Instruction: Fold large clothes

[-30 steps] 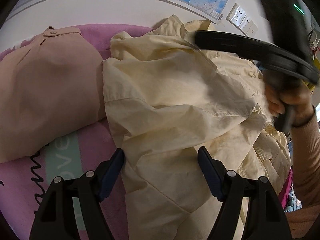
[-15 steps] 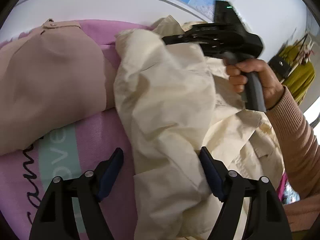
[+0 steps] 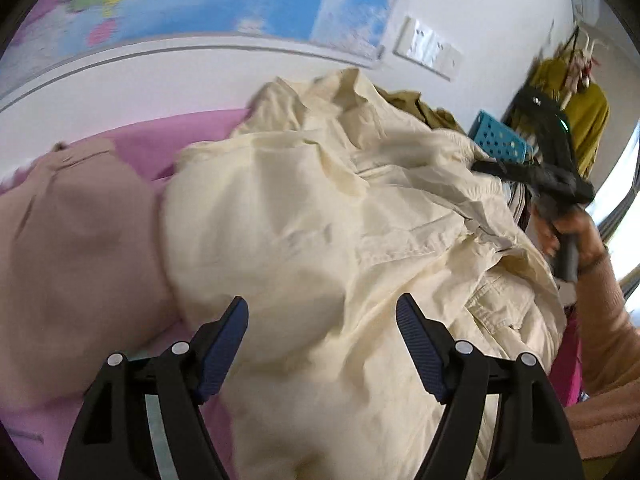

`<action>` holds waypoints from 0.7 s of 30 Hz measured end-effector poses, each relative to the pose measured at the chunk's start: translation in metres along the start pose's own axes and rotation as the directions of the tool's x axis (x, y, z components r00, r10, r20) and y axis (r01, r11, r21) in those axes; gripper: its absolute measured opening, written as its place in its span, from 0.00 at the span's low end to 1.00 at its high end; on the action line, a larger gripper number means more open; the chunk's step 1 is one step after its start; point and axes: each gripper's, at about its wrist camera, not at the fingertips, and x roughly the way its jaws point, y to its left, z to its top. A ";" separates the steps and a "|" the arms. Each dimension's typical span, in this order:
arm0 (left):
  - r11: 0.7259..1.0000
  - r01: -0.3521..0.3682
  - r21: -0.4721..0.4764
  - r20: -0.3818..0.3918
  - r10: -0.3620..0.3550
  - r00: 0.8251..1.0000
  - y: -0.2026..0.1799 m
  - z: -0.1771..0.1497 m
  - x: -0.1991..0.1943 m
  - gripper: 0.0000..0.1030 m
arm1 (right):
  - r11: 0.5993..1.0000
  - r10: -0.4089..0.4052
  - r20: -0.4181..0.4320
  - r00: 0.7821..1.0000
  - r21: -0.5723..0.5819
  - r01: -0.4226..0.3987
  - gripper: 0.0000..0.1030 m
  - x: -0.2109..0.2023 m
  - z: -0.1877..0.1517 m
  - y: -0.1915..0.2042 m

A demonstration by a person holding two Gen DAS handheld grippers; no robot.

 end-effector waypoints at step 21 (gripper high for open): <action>0.992 -0.126 -0.008 -0.161 0.123 0.979 0.004 0.044 0.087 0.76 | 0.989 -0.105 0.014 0.994 0.106 0.103 0.10 0.012 -0.033 -0.042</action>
